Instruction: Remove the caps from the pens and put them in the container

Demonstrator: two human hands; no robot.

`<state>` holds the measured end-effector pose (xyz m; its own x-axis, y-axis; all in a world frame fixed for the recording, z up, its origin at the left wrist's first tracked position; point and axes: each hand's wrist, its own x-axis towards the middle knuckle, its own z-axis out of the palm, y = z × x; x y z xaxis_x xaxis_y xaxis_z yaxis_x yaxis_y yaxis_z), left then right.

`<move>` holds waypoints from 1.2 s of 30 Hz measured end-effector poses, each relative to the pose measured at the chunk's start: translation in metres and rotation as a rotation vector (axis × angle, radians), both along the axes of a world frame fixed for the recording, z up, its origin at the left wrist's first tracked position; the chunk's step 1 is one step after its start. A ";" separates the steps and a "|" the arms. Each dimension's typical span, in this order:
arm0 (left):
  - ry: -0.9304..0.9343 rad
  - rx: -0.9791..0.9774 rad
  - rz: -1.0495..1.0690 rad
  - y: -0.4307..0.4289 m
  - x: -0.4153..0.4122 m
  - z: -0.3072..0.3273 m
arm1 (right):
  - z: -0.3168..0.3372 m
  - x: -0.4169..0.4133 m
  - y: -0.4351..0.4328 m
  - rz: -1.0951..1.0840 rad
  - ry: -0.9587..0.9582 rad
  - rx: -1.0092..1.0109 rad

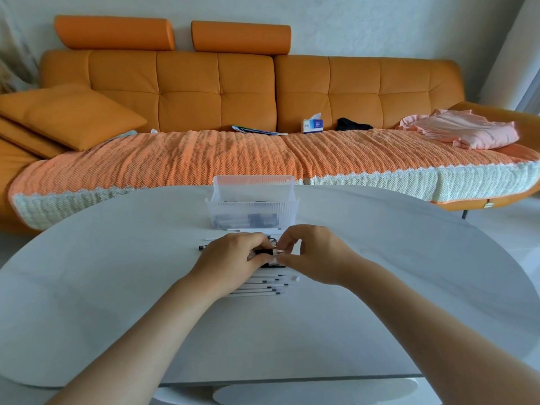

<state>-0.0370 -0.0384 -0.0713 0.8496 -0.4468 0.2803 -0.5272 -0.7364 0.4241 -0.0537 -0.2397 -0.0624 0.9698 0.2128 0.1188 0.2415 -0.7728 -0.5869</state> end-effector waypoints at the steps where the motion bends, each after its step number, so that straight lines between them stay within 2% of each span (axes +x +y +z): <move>1: 0.000 0.000 0.000 -0.001 0.000 0.001 | 0.001 0.000 -0.001 0.002 -0.002 -0.006; 6: -0.013 0.007 -0.019 -0.004 -0.003 0.002 | 0.000 -0.004 -0.005 0.020 0.070 -0.024; 11: -0.035 -0.005 -0.015 -0.007 -0.003 0.003 | 0.001 -0.002 -0.009 0.027 -0.010 -0.057; 17: -0.062 0.012 -0.025 -0.009 -0.002 0.001 | 0.001 -0.004 -0.010 0.043 0.060 -0.030; 21: -0.055 0.006 -0.018 -0.009 -0.002 0.002 | 0.001 -0.002 -0.011 0.036 -0.027 -0.053; 26: -0.060 -0.008 -0.022 -0.008 0.000 0.000 | 0.001 -0.004 -0.010 0.037 0.056 -0.034; 31: -0.044 -0.023 -0.013 -0.007 0.001 -0.001 | 0.001 -0.003 -0.009 0.039 -0.035 -0.054; 36: -0.060 -0.030 -0.018 -0.007 0.001 -0.002 | 0.001 -0.002 -0.008 0.030 0.028 -0.007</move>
<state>-0.0362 -0.0452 -0.0736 0.8228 -0.4524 0.3439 -0.5653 -0.7140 0.4132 -0.0554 -0.2476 -0.0614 0.9660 0.2421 0.0903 0.2479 -0.7695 -0.5886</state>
